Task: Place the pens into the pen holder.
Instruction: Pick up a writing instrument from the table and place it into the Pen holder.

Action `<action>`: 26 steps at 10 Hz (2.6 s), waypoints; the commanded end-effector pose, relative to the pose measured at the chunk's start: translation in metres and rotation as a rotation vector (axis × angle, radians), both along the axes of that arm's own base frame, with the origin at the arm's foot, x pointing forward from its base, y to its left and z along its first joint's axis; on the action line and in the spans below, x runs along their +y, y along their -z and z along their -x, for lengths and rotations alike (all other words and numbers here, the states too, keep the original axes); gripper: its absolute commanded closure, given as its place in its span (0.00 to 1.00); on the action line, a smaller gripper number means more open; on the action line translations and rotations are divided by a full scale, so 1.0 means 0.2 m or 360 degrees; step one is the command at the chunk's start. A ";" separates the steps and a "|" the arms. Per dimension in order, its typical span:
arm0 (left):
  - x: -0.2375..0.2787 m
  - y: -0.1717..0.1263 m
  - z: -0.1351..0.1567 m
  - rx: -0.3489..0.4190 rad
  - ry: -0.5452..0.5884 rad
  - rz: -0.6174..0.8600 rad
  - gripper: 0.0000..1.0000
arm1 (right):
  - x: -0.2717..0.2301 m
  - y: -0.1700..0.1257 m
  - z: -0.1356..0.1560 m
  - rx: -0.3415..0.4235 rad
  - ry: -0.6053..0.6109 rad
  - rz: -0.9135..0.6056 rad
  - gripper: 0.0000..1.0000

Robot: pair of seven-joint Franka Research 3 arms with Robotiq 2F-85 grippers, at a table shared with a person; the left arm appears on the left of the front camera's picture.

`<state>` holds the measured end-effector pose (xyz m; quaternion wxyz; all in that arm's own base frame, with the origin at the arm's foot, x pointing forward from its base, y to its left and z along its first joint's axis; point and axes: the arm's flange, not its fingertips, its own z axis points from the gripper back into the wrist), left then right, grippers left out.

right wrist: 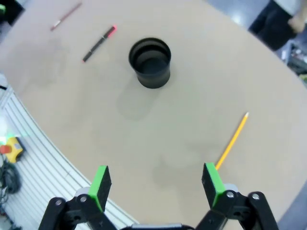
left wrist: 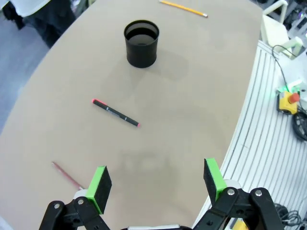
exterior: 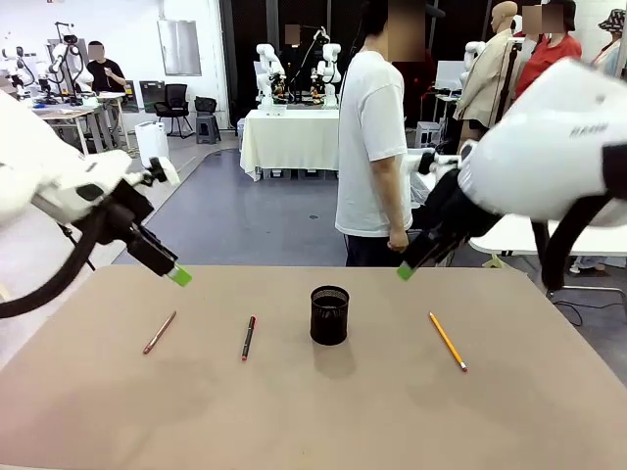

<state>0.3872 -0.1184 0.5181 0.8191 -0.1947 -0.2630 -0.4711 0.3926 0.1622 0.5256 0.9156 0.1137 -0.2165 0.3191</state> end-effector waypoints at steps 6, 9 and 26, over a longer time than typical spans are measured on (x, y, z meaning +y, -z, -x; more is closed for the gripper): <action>0.24 -0.26 -0.10 -0.0352 0.0255 0.0117 0.00 | -0.48 -0.34 -0.08 -0.0310 -0.0274 -0.0232 0.00; 0.32 -0.29 -0.14 -0.0322 0.0209 0.0237 0.00 | -0.63 -0.33 -0.09 -0.0393 -0.0211 -0.0355 0.00; 0.35 -0.31 -0.16 -0.0281 0.0137 0.0294 0.00 | -0.64 -0.31 -0.11 -0.0437 -0.0321 -0.0314 0.00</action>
